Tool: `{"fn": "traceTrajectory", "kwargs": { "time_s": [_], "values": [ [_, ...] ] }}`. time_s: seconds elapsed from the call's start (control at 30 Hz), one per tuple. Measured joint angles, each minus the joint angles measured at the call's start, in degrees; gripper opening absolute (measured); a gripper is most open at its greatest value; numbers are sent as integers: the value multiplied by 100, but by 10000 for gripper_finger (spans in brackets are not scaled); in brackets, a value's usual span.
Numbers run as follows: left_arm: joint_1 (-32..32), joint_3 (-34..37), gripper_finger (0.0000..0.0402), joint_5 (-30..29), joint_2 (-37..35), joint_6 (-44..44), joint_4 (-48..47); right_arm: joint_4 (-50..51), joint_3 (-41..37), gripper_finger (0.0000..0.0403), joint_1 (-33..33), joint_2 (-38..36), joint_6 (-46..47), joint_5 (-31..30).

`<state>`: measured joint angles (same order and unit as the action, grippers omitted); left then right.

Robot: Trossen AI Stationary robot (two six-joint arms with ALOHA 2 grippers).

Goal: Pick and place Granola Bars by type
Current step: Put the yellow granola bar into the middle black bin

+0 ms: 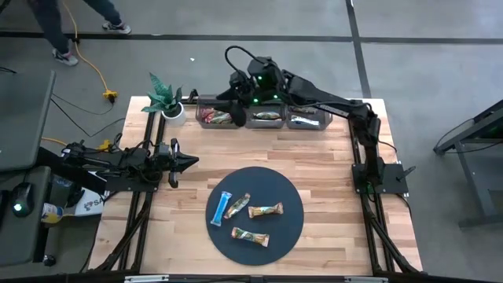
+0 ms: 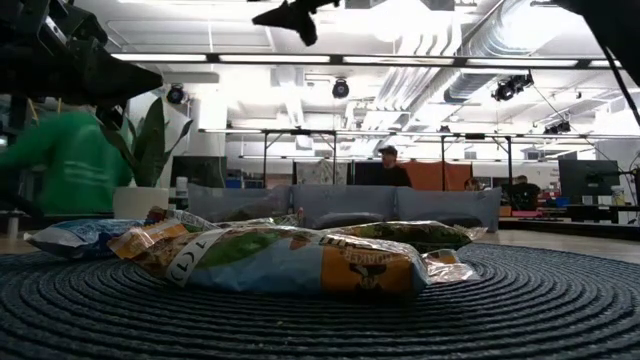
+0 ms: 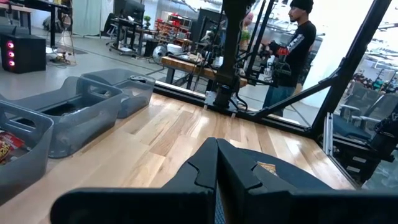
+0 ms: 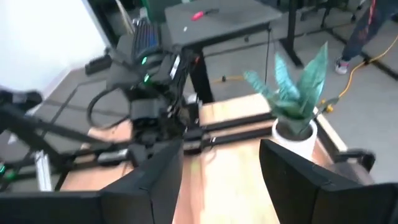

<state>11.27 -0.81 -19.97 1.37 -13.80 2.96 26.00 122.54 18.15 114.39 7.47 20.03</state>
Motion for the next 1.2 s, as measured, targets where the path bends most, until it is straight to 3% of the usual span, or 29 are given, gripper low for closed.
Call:
{"fn": "traceTrajectory", "kwargs": {
  "time_s": [0.27, 0.57, 0.9, 1.2],
  "values": [
    [0, -1, 1, 0, 0, 0, 0, 1027, 2, 195, -347, -206, -156, -9],
    [0, -1, 1, 0, 0, 0, 0, 1384, 2, 195, -906, -212, -507, -106],
    [-1, 0, 1, 0, 0, 0, -1, 2014, 0, 195, -1740, -210, -1807, -1289],
    [0, 1, 1, 0, 0, 0, -1, 2403, -104, 194, -2279, -181, -1398, -2132]
  ]
}}
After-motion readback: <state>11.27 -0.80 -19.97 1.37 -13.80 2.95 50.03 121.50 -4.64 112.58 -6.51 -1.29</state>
